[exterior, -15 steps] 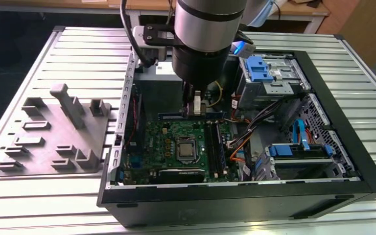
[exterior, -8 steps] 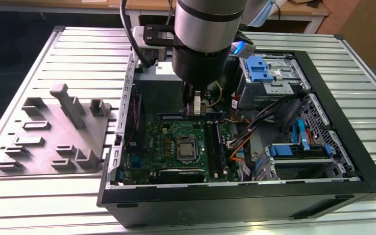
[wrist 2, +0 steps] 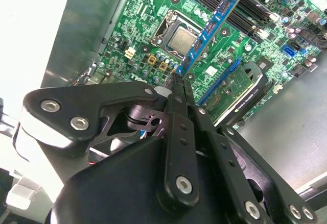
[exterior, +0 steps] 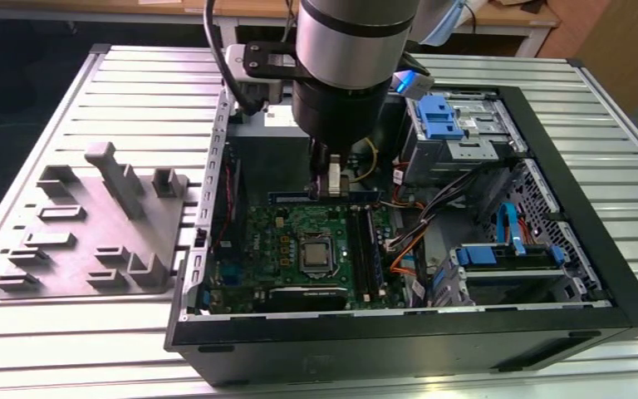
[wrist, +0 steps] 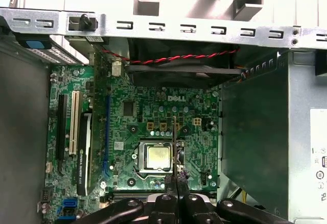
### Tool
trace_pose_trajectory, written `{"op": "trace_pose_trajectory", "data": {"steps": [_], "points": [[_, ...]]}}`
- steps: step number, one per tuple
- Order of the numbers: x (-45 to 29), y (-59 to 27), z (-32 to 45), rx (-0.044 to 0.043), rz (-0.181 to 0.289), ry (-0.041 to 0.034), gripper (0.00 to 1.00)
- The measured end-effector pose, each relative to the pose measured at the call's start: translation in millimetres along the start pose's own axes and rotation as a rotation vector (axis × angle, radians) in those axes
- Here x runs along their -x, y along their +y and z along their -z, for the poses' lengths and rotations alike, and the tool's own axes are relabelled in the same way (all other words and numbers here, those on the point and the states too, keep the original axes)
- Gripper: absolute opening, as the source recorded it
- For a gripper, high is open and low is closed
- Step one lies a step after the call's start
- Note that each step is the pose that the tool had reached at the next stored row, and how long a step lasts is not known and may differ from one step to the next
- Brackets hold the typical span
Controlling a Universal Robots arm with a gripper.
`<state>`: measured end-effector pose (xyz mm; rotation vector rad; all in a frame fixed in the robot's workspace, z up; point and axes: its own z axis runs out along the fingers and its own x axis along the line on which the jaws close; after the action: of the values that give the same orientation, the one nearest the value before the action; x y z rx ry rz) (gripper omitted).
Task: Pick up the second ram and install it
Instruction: 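Insert the second ram into the second slot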
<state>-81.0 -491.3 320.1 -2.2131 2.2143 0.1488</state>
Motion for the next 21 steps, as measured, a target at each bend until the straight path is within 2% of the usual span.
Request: {"op": "trace_pose_trajectory", "data": {"steps": [21], "points": [[-0.1,-0.1,-1.2,-0.0269,-0.371,-0.0230,0.08]]}}
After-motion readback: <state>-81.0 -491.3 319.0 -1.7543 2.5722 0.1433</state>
